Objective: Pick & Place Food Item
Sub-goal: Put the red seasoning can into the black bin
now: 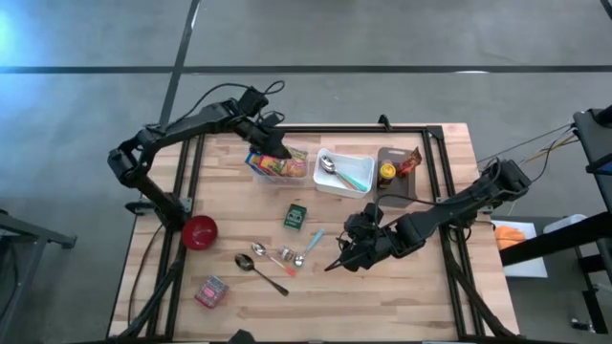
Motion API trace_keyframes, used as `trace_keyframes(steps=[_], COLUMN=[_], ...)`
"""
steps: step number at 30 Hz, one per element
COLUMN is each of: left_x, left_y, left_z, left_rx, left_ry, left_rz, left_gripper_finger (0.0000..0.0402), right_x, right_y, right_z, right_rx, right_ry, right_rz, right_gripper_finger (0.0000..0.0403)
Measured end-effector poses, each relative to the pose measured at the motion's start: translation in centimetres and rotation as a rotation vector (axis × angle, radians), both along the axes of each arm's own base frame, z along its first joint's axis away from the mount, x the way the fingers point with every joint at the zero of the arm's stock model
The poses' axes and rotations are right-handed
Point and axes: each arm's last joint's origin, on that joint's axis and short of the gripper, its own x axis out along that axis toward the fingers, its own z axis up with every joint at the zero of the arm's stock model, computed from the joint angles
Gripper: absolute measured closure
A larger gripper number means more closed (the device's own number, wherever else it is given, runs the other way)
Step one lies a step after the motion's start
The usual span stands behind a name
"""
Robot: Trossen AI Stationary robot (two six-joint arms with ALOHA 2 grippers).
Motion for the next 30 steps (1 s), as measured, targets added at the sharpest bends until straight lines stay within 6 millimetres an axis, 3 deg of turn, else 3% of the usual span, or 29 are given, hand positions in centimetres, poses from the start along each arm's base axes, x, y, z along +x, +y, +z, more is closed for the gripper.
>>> trace_keyframes(steps=[7, 13, 18, 27, 30], left_x=[-1.7, -3.0, -3.7, -3.5, -3.4], left_y=[-2.2, -5.6, -9.0, -14.8, -16.8], left_z=[2.2, 4.0, 4.1, 3.4, 3.4], left_rx=[0.129, 0.268, 0.395, 0.366, 0.333], left_ry=[-0.002, 0.058, 0.274, 0.428, 0.475], left_rz=[-0.092, -0.180, -0.232, -0.474, -0.475], left_gripper_finger=[0.0209, 0.0209, 0.0209, 0.0209, 0.0209], right_x=[0.0, 0.0, 0.1, 0.4, 0.5], right_y=[0.0, 0.0, -0.2, -1.0, -1.3], right_z=[0.0, 0.0, 0.0, 0.0, 0.1], right_rx=[-0.016, -0.048, -0.074, -0.102, -0.121], right_ry=[0.009, 0.024, 0.038, 0.052, 0.063], right_rz=[0.018, 0.053, 0.076, 0.081, 0.092], right_gripper_finger=[0.0150, 0.0150, 0.0150, 0.0150, 0.0150])
